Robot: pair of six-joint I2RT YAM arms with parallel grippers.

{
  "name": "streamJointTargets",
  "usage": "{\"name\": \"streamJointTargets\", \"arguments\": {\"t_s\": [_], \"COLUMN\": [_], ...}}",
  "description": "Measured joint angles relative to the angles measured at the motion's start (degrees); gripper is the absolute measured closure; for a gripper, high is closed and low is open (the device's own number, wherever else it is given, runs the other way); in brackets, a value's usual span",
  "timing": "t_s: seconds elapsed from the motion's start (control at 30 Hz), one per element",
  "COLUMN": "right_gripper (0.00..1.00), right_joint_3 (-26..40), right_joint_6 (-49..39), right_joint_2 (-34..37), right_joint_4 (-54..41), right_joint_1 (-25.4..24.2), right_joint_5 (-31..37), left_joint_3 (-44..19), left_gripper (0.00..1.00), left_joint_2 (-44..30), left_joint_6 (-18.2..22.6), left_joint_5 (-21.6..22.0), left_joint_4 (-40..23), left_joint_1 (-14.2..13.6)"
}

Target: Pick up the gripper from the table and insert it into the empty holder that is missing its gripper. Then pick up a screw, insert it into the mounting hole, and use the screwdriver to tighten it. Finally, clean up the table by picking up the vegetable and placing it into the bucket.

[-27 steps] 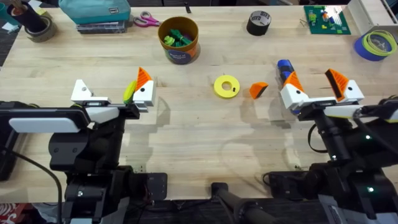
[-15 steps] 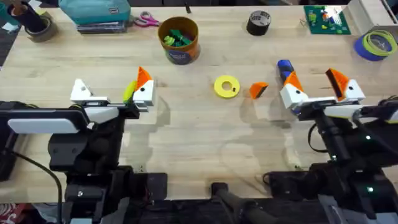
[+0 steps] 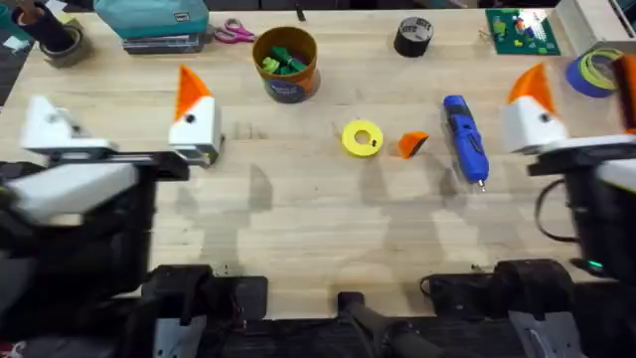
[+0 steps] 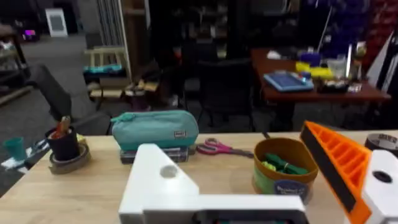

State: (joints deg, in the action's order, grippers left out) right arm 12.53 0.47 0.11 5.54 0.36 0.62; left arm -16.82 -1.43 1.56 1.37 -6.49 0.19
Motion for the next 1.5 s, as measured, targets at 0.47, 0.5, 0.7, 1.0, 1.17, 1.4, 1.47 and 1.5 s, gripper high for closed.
{"name": "streamJointTargets", "arguments": {"t_s": [0.47, 0.5, 0.7, 1.0, 1.17, 1.4, 1.47, 1.5], "right_gripper": [0.003, 0.004, 0.003, 0.004, 0.003, 0.003, 0.003, 0.003], "right_joint_3": [29.21, 30.98, 40.21, 44.29, 44.31, 44.34, 44.34, 44.34], "right_joint_6": [0.0, 0.0, 0.0, -0.02, -0.02, -0.02, -0.02, -0.02], "right_joint_2": [21.86, 23.9, 37.34, 50.82, 52.35, 52.35, 52.35, 52.35], "right_joint_4": [-27.52, -29.95, -44.49, -55.23, -55.4, -55.37, -55.37, -55.37], "right_joint_1": [0.0, 0.0, 0.0, 0.0, 0.0, 0.0, 0.0, 0.0], "right_joint_5": [-0.04, -0.04, -0.06, -0.06, -0.06, -0.05, -0.06, -0.05], "left_joint_3": [-38.7, -40.39, -47.26, -47.54, -47.54, -47.54, -47.54, -47.54], "left_gripper": [0.015, 0.015, 0.016, 0.015, 0.015, 0.015, 0.015, 0.015], "left_joint_2": [-32.36, -34.27, -45.54, -55.85, -59.09, -62.32, -63.11, -63.42], "left_joint_6": [0.63, 0.64, 0.66, 0.66, 0.66, 0.66, 0.66, 0.66], "left_joint_5": [0.72, 0.84, 1.05, 1.07, 1.07, 1.07, 1.07, 1.07], "left_joint_4": [-37.07, -38.68, -46.86, -54.8, -55.5, -55.51, -55.51, -55.55], "left_joint_1": [0.0, 0.0, 0.0, 0.0, 0.0, 0.0, 0.0, 0.0]}}
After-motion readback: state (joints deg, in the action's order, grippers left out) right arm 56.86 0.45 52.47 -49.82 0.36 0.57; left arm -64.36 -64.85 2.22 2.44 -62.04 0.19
